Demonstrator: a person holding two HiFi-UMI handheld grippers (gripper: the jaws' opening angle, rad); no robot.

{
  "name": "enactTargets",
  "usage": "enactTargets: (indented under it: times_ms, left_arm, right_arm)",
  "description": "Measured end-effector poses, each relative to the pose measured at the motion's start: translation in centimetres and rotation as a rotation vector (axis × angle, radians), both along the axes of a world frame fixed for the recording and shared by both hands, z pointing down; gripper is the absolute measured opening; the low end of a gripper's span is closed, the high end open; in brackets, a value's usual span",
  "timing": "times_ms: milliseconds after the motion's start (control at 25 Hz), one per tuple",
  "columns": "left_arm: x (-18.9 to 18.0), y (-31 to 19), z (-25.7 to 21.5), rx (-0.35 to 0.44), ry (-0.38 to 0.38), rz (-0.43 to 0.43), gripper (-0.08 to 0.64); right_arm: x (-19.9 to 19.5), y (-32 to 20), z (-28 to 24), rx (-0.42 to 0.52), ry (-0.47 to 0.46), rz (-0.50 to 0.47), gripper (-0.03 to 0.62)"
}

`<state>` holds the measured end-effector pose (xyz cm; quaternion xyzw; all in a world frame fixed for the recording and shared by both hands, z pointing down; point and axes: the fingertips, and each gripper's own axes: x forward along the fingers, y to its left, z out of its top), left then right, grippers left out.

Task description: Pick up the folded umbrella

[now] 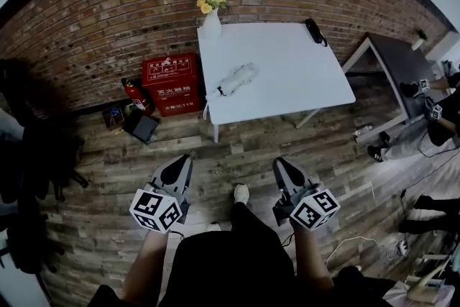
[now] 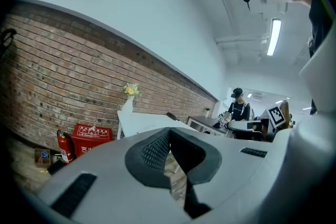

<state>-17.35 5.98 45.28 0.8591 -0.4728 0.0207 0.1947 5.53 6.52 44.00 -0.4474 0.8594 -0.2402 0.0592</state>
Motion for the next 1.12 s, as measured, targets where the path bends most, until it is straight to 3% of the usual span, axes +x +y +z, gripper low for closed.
enactTargets:
  times_ms: [640,1120]
  left_arm:
    - [5.6,-11.6,-0.6,-0.01,-0.031,-0.069,0.014]
    - [9.6,-17.5,0.2,-0.016,-0.05,-0.124,0.014]
  right_arm:
    - [4.6,-13.5,0.6,-0.023,-0.017,-0.102,0.021]
    - [7.9,-20.7,2.0,-0.037,-0.013,-0.179,0.023]
